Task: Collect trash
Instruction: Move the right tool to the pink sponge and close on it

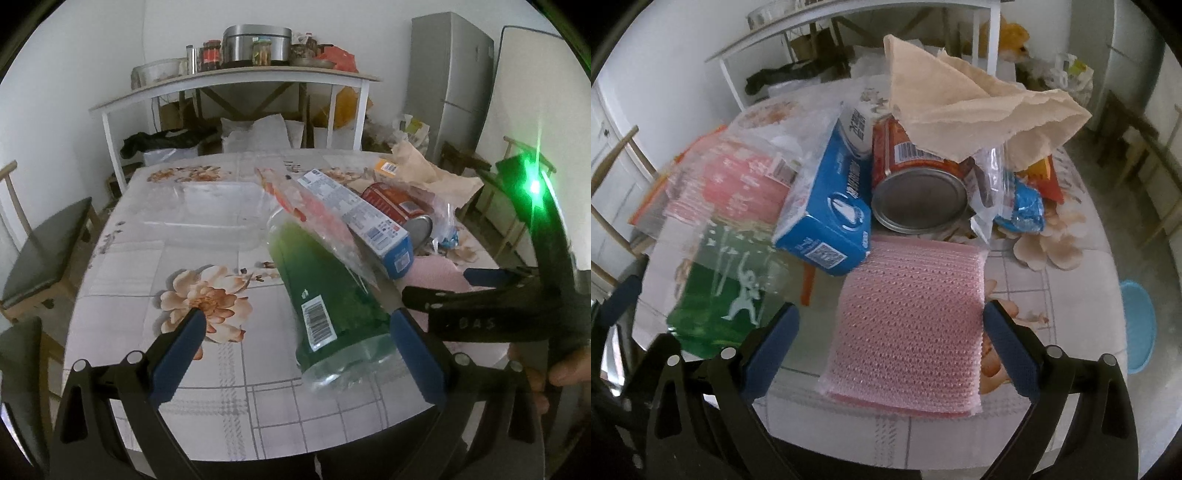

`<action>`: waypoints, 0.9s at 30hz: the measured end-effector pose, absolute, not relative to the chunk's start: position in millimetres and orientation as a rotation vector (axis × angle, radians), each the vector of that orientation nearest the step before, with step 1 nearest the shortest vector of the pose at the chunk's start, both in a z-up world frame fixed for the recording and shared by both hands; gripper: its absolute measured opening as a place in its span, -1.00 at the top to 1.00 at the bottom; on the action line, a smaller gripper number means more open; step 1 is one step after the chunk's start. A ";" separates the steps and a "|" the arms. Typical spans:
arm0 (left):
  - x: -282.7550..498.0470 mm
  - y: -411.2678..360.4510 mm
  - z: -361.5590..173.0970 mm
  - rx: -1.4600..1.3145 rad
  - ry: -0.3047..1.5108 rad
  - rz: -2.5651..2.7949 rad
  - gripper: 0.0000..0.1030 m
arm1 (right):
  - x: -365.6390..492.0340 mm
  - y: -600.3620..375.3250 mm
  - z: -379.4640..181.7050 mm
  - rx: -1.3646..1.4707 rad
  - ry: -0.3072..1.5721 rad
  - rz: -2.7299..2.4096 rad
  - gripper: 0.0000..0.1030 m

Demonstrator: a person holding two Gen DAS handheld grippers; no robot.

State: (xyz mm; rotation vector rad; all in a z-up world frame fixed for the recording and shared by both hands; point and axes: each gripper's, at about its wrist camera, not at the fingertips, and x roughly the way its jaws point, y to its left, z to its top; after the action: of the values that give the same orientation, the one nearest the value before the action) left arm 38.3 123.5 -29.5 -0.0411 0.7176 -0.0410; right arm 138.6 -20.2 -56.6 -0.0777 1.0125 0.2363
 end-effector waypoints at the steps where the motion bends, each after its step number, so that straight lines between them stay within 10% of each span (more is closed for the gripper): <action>1: 38.5 124.6 -29.6 -0.050 0.715 -0.049 -0.90 | 137.6 -20.1 -56.2 -0.088 1.016 0.230 -0.71; 10: 44.0 125.5 -30.9 -0.112 0.722 -0.113 -0.90 | 137.2 -29.5 -60.6 -0.063 1.037 0.220 -0.49; 27: 40.4 126.7 -31.5 -0.157 0.718 -0.139 -0.90 | 100.7 -67.7 -51.1 -0.010 1.036 0.179 -0.69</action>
State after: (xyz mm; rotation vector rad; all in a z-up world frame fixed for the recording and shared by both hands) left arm 40.4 126.7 -31.5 -0.1568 0.7184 -0.1393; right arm 100.7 -67.7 -51.1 -0.0101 1.0359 0.1786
